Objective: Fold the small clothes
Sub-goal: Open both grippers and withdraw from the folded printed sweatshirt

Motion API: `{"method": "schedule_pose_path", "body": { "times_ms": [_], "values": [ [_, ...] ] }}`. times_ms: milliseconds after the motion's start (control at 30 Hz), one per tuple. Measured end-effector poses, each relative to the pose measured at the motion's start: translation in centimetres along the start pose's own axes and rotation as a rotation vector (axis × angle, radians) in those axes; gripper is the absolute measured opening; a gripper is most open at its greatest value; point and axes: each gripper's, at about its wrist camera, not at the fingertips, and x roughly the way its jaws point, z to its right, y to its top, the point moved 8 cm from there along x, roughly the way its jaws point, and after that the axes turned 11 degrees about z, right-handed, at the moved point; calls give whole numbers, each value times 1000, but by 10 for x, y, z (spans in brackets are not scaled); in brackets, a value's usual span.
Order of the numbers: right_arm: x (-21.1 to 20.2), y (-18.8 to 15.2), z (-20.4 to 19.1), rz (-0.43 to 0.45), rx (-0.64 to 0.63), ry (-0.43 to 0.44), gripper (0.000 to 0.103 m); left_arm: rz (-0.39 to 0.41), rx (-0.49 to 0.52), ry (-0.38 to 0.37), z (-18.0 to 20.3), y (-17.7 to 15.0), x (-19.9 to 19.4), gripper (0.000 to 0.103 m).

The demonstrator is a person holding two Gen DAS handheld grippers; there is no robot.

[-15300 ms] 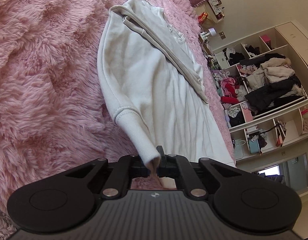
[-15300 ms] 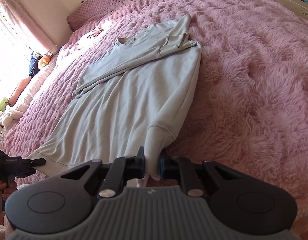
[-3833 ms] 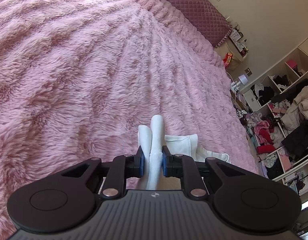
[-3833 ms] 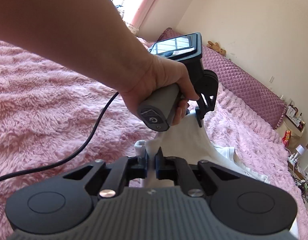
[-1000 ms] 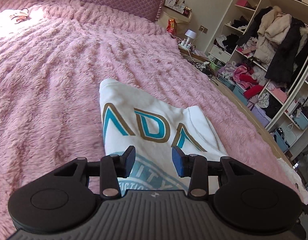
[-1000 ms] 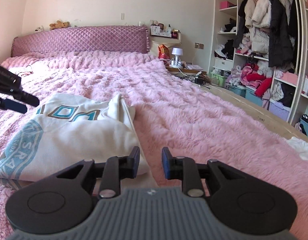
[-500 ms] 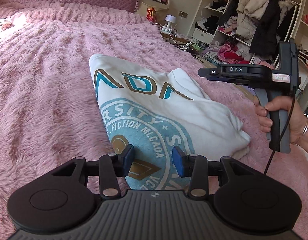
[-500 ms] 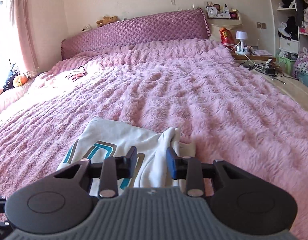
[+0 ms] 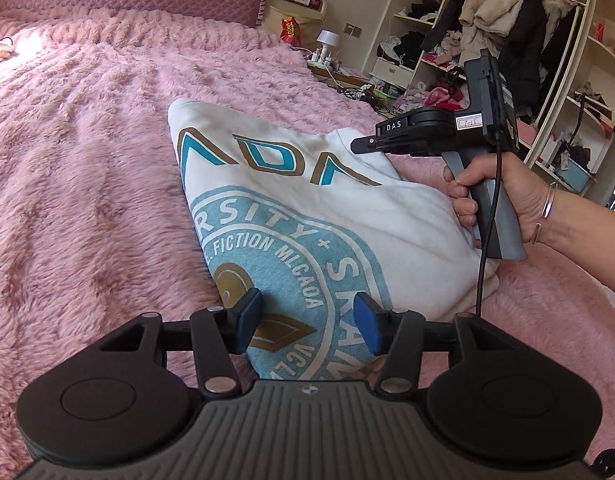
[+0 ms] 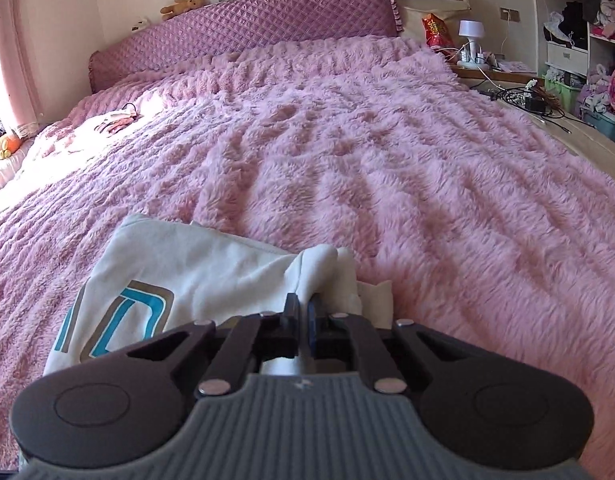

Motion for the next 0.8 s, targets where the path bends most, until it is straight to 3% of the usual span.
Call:
{"method": "schedule_pose_path", "body": {
  "times_ms": [167, 333, 367, 400, 433, 533, 600, 700, 800],
  "values": [
    [-20, 18, 11, 49, 8, -14, 0, -1, -70, -34, -1, 8, -5, 60],
    [-5, -16, 28, -25, 48, -27, 0, -21, -23, -19, 1, 2, 1, 60],
    [-6, -17, 31, -8, 75, -24, 4, -26, -6, -15, 2, 1, 2, 60],
    [-11, -17, 35, 17, 123, -11, 20, -30, 9, -11, 3, 1, 2, 60],
    [-20, -15, 41, 42, 171, -12, 33, -29, 14, -10, 4, 1, 1, 60],
    [-57, -11, 52, 82, 272, 55, 33, -22, -13, -15, 4, 4, -7, 60],
    [-90, -16, 54, 87, 270, 92, 32, -6, -19, -21, 5, 5, -17, 60],
    [-140, -40, 56, 86, 267, 111, 33, 7, 57, -11, 13, -2, -30, 60],
    [-177, -76, 55, 47, 261, 118, 33, -30, 138, -8, 21, -15, -35, 60]
  ]
}}
